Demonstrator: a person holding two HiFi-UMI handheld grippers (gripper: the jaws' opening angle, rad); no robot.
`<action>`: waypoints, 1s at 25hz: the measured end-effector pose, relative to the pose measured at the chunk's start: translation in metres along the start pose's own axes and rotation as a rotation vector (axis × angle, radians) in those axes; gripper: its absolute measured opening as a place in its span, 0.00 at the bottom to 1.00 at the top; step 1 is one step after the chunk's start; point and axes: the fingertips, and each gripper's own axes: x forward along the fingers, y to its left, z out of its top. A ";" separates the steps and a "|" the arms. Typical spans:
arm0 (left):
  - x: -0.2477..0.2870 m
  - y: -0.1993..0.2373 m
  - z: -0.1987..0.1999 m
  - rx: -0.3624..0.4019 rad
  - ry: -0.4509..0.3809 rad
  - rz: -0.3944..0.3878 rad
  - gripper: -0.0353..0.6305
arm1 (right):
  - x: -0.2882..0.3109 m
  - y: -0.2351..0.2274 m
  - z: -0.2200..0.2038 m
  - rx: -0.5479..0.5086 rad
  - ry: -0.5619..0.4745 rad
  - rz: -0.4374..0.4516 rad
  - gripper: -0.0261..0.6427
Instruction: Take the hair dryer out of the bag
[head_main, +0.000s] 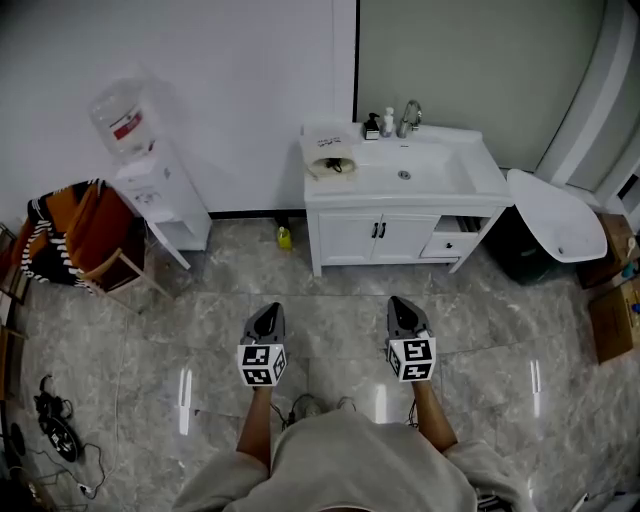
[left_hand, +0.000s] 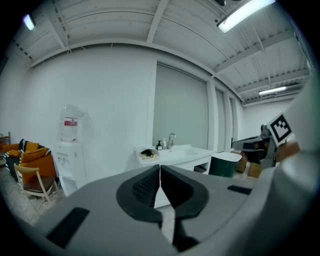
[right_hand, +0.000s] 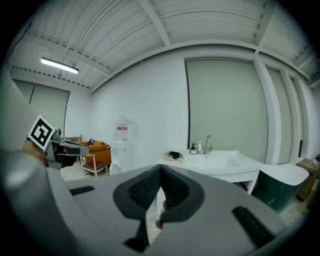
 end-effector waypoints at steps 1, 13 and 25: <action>0.000 -0.001 -0.001 0.000 0.001 0.001 0.07 | 0.000 -0.001 -0.001 0.001 0.000 0.003 0.04; 0.008 -0.032 -0.009 0.024 0.014 -0.010 0.14 | 0.005 -0.011 -0.019 -0.005 0.022 0.074 0.24; 0.038 -0.046 -0.009 0.039 0.021 -0.046 0.47 | 0.028 -0.014 -0.025 -0.034 0.036 0.142 0.52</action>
